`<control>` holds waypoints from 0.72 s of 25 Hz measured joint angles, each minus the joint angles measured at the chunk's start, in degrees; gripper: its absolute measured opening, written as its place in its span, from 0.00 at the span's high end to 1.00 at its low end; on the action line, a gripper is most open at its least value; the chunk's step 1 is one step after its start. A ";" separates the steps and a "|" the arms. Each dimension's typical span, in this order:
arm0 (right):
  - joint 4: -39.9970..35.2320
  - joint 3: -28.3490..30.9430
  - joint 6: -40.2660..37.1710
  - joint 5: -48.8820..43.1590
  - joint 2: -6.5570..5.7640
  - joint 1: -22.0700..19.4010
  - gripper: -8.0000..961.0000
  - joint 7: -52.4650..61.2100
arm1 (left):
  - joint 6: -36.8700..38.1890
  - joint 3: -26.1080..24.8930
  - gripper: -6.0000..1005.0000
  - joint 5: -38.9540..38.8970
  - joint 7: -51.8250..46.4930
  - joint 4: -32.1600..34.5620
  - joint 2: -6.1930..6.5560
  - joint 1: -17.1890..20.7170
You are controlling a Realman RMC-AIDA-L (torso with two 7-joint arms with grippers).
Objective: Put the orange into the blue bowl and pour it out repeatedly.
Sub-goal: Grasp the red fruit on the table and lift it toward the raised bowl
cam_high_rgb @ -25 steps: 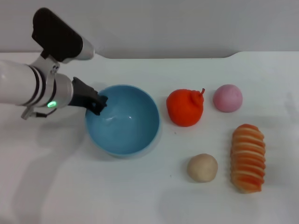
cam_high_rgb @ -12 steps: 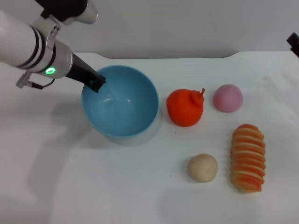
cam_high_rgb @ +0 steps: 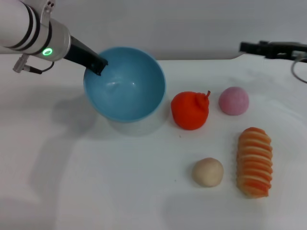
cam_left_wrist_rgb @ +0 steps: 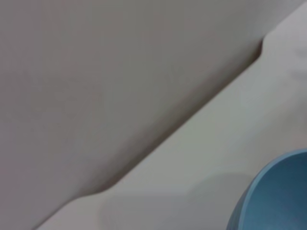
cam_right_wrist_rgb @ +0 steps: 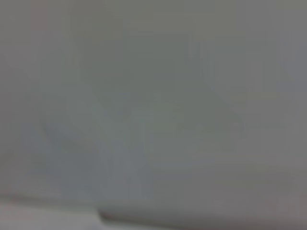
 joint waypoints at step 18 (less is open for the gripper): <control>9.42 -18.30 5.97 -1.93 1.82 4.70 0.25 3.63 | -4.48 0.28 0.99 -0.07 -0.30 -1.00 -0.04 1.44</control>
